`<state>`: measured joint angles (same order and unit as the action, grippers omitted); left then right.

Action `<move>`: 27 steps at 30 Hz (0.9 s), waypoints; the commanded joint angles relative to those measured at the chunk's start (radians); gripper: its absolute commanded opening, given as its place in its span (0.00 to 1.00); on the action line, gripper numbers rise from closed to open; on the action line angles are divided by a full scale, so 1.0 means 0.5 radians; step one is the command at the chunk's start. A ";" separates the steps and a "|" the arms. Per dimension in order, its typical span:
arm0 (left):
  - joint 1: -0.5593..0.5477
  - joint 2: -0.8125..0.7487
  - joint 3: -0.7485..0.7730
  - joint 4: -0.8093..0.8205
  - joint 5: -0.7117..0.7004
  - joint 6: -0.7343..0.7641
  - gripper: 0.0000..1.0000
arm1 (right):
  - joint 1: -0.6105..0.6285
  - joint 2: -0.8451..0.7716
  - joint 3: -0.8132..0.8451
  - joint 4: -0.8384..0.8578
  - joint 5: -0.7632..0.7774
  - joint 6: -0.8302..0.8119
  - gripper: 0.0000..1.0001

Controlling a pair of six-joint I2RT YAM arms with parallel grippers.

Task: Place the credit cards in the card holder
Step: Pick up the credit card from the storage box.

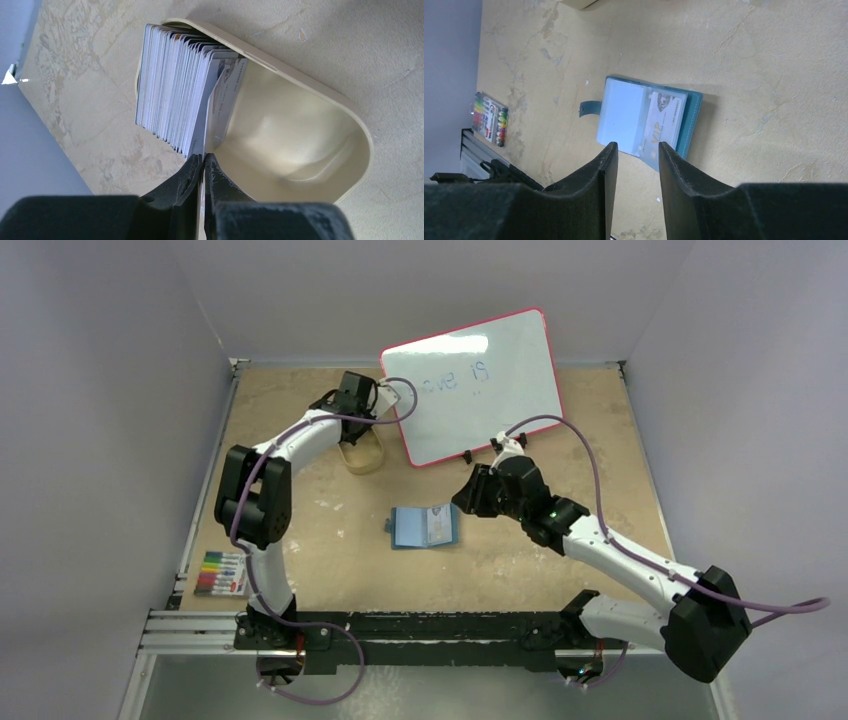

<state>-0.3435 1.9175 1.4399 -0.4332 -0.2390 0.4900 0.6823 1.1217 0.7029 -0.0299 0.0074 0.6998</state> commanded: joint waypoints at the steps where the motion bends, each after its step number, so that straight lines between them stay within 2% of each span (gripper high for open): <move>1: 0.012 0.018 0.136 0.026 -0.078 0.003 0.01 | 0.010 -0.062 0.029 0.059 -0.009 0.012 0.39; 6: 0.007 -0.030 0.207 -0.043 -0.008 -0.109 0.00 | 0.010 -0.041 0.040 0.075 -0.029 0.006 0.39; 11: 0.011 -0.088 0.330 -0.288 0.117 -0.456 0.00 | 0.010 -0.086 0.040 0.139 -0.101 0.010 0.39; 17: 0.011 -0.262 0.209 -0.304 0.355 -0.820 0.00 | 0.010 -0.150 -0.080 0.512 -0.258 0.061 0.39; 21: 0.011 -0.337 0.182 -0.369 0.539 -1.080 0.00 | 0.010 -0.103 -0.157 0.826 -0.467 0.113 0.38; 25: 0.013 -0.483 0.103 -0.318 0.789 -1.467 0.00 | 0.007 0.001 -0.064 0.889 -0.582 0.190 0.39; 27: 0.013 -0.569 0.047 -0.278 1.007 -1.635 0.00 | 0.002 0.059 -0.008 0.912 -0.592 0.185 0.39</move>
<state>-0.3424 1.7416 1.5009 -0.6151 0.0547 -0.0917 0.6823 1.1149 0.6327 0.3099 -0.2157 0.7677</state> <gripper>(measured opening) 0.007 0.388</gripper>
